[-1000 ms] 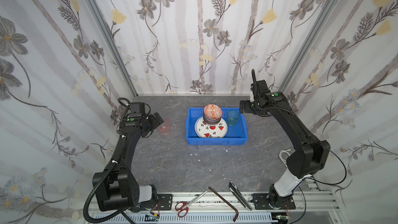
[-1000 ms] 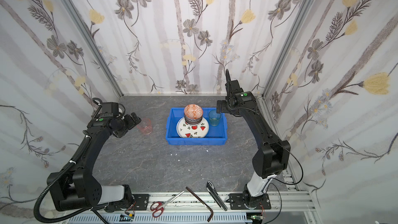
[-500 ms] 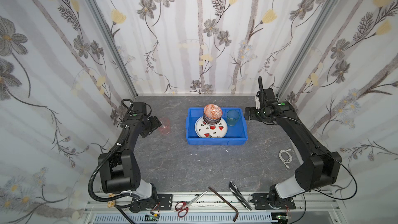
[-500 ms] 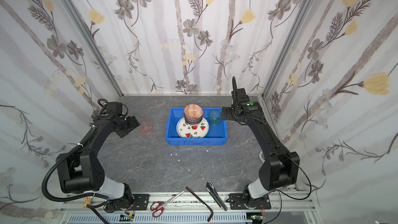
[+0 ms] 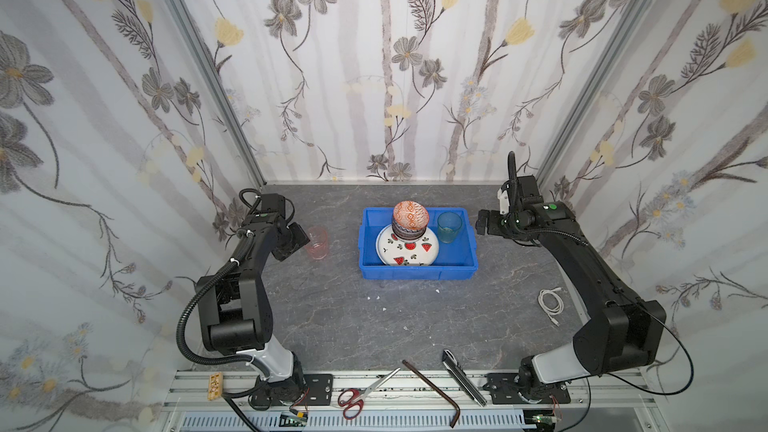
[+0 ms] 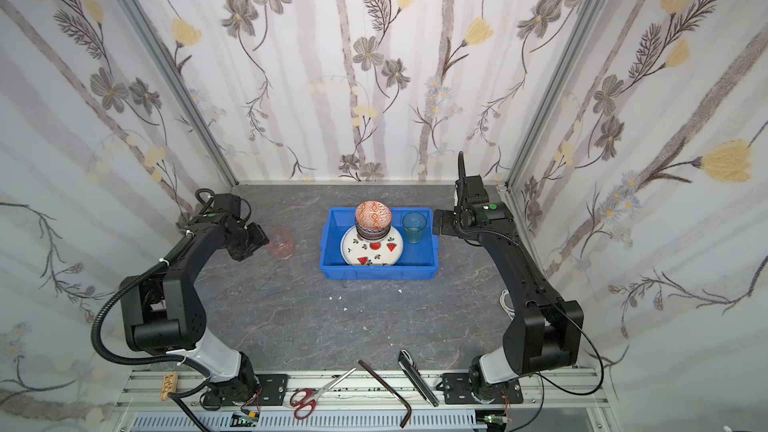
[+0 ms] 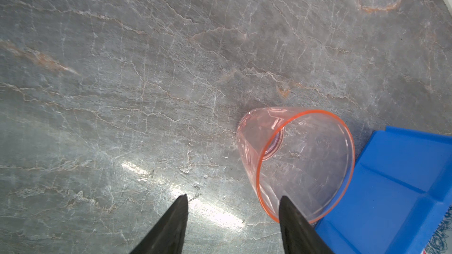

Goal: Place the mixed dishes into the plastic bin
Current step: 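Lower the left gripper over the pink glass cup and grasp its rim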

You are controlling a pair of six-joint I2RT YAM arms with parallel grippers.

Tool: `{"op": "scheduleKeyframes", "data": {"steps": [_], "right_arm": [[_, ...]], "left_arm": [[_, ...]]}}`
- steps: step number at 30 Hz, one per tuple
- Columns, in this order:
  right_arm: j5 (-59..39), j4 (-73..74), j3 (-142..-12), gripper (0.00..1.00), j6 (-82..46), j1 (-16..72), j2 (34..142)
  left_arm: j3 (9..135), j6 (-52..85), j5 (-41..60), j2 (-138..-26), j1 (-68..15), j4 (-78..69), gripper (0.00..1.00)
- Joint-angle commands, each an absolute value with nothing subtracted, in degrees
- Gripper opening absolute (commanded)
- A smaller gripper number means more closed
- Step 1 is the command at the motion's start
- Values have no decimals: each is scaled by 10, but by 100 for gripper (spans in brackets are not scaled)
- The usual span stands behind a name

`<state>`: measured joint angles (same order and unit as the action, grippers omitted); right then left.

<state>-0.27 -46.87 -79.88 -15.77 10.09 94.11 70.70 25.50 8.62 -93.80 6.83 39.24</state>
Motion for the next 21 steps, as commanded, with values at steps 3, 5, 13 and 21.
{"op": "scheduleKeyframes", "data": {"steps": [3,5,13,21], "right_arm": [[-18,-437,-785,100,-151,98,935],[-18,-437,-783,100,-151,97,934],[-21,-436,-776,100,-151,91,933],[-22,-434,-771,100,-152,90,934]], "left_arm": [[722,252,84,-953,62,392,56],[728,253,84,-960,57,391,55],[735,256,79,-983,46,390,47],[736,255,74,-994,43,389,36]]}}
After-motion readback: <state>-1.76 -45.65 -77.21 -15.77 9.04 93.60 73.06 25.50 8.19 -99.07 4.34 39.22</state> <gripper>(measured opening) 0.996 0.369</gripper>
